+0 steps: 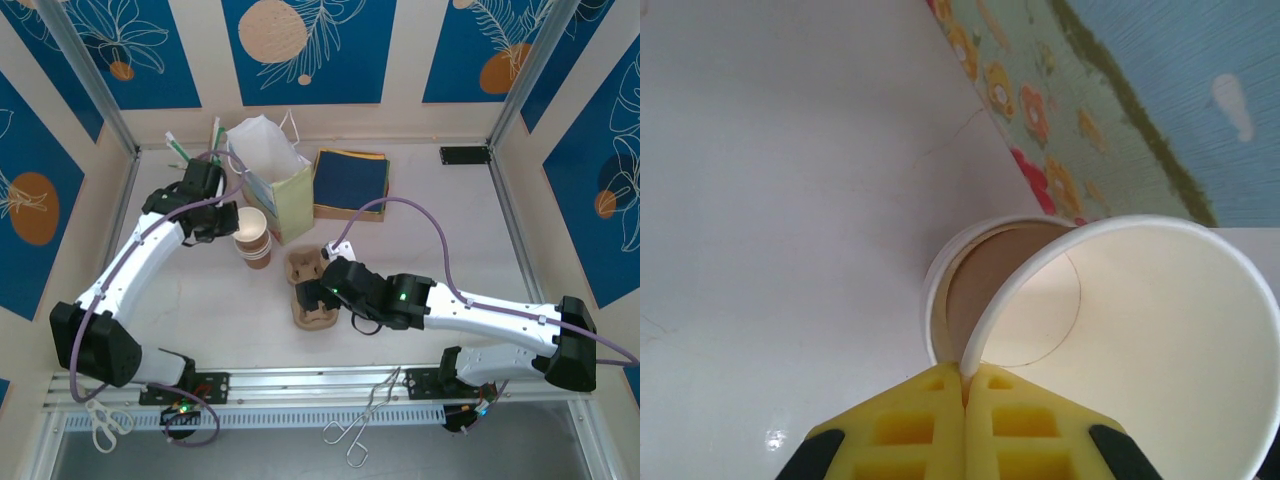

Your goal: Pack the takeout coffee

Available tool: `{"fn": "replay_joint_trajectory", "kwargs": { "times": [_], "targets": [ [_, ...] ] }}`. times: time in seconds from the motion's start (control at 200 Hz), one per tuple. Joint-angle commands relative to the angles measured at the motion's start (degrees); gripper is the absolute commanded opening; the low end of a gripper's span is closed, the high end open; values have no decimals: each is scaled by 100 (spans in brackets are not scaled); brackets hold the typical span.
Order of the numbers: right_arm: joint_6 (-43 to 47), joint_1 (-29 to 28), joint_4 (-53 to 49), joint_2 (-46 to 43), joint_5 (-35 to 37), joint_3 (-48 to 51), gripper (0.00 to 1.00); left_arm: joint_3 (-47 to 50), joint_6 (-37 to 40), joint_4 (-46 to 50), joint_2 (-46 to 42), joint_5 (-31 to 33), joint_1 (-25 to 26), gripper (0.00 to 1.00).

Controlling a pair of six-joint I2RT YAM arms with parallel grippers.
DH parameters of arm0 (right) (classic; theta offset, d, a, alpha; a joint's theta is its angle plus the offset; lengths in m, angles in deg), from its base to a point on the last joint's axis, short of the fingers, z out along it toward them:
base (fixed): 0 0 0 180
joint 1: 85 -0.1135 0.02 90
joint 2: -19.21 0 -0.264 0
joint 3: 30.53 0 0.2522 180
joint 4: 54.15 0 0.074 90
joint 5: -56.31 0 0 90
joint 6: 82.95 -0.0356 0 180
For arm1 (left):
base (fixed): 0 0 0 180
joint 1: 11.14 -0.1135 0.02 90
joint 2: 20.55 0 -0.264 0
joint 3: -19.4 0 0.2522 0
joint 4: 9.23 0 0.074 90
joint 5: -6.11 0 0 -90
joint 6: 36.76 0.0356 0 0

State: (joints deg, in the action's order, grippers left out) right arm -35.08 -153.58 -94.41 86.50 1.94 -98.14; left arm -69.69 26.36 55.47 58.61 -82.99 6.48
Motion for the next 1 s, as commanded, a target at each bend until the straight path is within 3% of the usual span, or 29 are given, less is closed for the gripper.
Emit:
{"fn": "replay_joint_trajectory", "kwargs": {
  "times": [0.0, 0.505, 0.995],
  "targets": [
    [-146, -19, -38, -154, 124, 58, 99, -291, 68, 278, -200, -99, -59, 3],
    [-150, 14, -91, -196, 172, 58, 99, -637, -50, 839, -848, -495, 59, 2],
    [-234, 242, -291, -644, 172, 268, 99, 740, -753, 835, -1965, -102, 1255, 3]
  ]
}}
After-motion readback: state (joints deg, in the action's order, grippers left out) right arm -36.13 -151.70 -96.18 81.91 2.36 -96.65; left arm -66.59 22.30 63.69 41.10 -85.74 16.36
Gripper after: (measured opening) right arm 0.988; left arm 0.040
